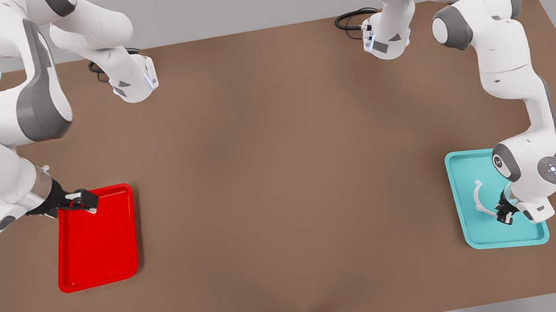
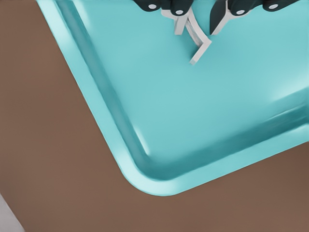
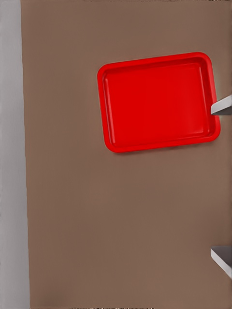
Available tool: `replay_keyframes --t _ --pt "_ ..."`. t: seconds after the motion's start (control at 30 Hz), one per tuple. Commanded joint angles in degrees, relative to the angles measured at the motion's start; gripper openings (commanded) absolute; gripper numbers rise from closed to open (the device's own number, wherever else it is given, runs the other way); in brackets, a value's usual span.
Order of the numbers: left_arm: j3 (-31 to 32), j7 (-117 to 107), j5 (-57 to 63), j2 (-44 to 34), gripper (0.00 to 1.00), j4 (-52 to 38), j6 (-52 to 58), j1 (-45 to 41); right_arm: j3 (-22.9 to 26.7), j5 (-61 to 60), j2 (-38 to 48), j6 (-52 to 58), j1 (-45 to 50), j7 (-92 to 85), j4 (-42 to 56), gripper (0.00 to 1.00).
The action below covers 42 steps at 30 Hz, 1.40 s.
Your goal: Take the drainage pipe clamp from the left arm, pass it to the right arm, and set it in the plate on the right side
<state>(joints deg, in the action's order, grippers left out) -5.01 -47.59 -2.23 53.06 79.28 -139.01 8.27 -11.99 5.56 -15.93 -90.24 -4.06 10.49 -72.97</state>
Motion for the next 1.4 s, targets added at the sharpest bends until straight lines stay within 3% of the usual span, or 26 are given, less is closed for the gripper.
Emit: replay_keyframes --t 0.0,0.27,0.43,0.57,0.7,0.83,1.07,1.2,1.37 --pt "0.0 -1.4 -0.1 -0.1 0.21 -0.1 0.0 0.0 -0.1 -0.3 0.5 1.0 -0.9 -0.6 0.2 1.00" --pt "0.0 -0.8 -0.2 -1.3 0.21 -0.1 1.1 -0.1 -0.1 -0.4 0.1 0.2 -0.8 -0.9 0.1 1.00" --pt "0.5 -1.7 -0.8 -8.2 0.21 -0.4 16.9 -1.1 -0.1 -1.5 0.0 0.1 -0.9 -1.0 0.1 1.00" --pt "0.5 -23.0 -8.7 -12.9 0.21 -0.4 29.5 -7.3 -0.1 -1.5 0.0 -0.3 -0.9 -1.0 0.1 1.00" --pt "0.6 -56.8 -15.2 -15.1 0.21 -0.4 31.5 -17.9 -0.1 -1.5 0.0 -0.4 -0.9 -1.0 0.0 1.00" --pt "1.8 -84.1 -18.9 -15.0 0.21 -2.9 28.6 -24.9 -0.1 -1.5 0.0 -0.4 -0.9 -1.0 0.0 1.00" --pt "1.7 -130.6 -20.5 -13.9 0.21 -3.0 7.9 -38.9 -0.1 -1.2 -0.4 -0.5 -0.7 -11.5 0.4 1.00" --pt "1.6 -147.2 -20.5 -12.8 0.21 -3.0 -2.2 -44.6 -0.2 -1.2 -0.5 -0.5 1.7 -10.8 0.6 1.00" --pt "1.4 -159.7 -20.4 -11.5 0.21 -6.5 -7.1 -50.8 -0.2 -0.8 -2.2 -2.0 10.5 0.9 2.4 1.00"
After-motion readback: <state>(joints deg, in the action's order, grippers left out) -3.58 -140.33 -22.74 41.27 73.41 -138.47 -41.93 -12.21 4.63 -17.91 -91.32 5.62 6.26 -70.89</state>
